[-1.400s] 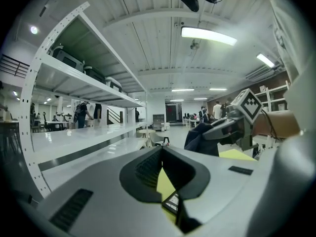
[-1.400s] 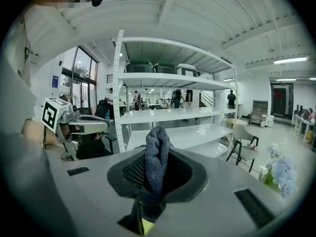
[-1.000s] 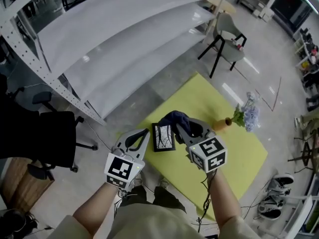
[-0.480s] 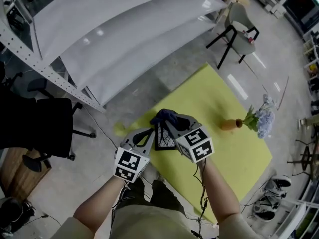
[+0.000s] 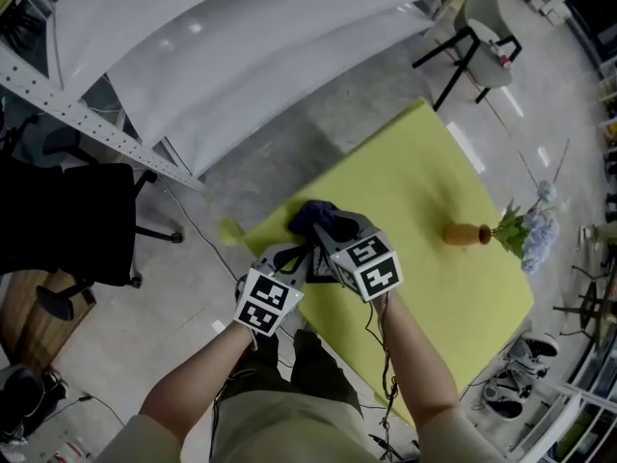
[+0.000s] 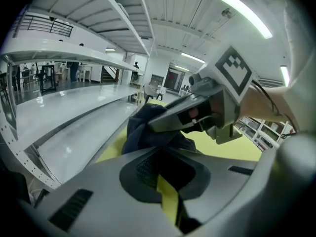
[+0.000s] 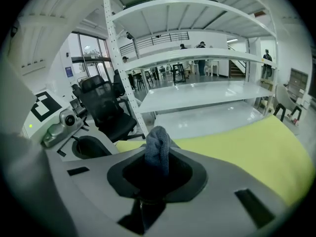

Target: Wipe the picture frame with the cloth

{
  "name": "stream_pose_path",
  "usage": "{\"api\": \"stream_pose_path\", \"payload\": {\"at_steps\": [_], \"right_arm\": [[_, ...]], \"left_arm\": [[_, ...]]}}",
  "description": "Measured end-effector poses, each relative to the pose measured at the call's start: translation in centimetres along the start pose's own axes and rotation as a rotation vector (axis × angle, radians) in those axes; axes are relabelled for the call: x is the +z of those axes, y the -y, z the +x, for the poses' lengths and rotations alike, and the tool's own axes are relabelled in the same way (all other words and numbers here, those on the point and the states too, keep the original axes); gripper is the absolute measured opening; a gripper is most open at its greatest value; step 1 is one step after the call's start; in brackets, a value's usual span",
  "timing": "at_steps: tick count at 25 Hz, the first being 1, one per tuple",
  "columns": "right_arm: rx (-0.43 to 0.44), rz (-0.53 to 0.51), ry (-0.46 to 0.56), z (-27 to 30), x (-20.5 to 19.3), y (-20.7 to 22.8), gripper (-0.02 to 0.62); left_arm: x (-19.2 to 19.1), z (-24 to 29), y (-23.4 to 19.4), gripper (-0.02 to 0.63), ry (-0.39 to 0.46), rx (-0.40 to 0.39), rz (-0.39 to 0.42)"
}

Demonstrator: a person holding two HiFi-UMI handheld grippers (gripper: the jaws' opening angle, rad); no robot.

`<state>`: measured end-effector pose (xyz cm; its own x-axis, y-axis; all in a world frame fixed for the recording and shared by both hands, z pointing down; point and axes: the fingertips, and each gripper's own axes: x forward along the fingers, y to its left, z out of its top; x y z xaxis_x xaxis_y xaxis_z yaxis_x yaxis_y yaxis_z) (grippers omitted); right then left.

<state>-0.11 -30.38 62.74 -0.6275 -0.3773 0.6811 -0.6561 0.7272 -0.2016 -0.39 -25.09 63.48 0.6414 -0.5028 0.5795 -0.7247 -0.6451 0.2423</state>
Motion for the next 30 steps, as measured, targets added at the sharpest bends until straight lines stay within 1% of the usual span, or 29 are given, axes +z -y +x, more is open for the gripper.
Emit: {"api": "stream_pose_path", "payload": {"at_steps": [5, 8, 11, 14, 17, 20, 23, 24, 25, 27, 30], "right_arm": [[0.024, 0.012, -0.013, 1.4, -1.0, -0.3, 0.074], [0.01, 0.011, -0.041, 1.3, -1.9, 0.3, 0.073], [-0.012, -0.018, -0.093, 0.9, -2.9, 1.0, 0.072], [-0.039, 0.009, -0.126, 0.0, -3.7, 2.2, 0.069], [-0.091, 0.039, -0.143, -1.3, -4.5, 4.0, 0.069], [-0.177, 0.061, -0.159, -2.9, -5.4, 6.2, 0.069], [-0.287, 0.043, -0.212, -4.5, -6.6, 8.6, 0.067], [-0.313, 0.038, -0.223, -5.0, -6.8, 9.1, 0.067], [-0.325, 0.041, -0.222, -5.5, -7.0, 9.4, 0.066], [-0.322, 0.057, -0.196, -6.5, -6.6, 9.3, 0.066], [-0.272, 0.053, -0.124, -7.2, -4.6, 7.4, 0.064]], "left_arm": [[-1.8, 1.6, 0.4, 0.008, -0.056, -0.044, 0.0], [-2.1, 2.1, 0.6, 0.008, -0.089, -0.043, 0.029], [-2.2, 2.2, 0.7, 0.008, -0.109, -0.051, 0.019], [-2.2, 2.2, 0.6, 0.006, -0.117, -0.059, 0.018], [-2.2, 2.3, 0.7, 0.006, -0.131, -0.071, 0.033], [-2.2, 2.4, 0.7, 0.006, -0.141, -0.079, 0.04], [-2.3, 2.4, 0.6, 0.006, -0.136, -0.086, 0.0], [-2.4, 2.5, 0.6, 0.006, -0.131, -0.086, -0.014], [-2.5, 2.6, 0.6, 0.006, -0.128, -0.083, -0.021], [-2.6, 2.7, 0.7, 0.006, -0.13, -0.076, -0.018], [-2.6, 2.4, 0.8, 0.006, -0.135, -0.074, -0.001]]}}
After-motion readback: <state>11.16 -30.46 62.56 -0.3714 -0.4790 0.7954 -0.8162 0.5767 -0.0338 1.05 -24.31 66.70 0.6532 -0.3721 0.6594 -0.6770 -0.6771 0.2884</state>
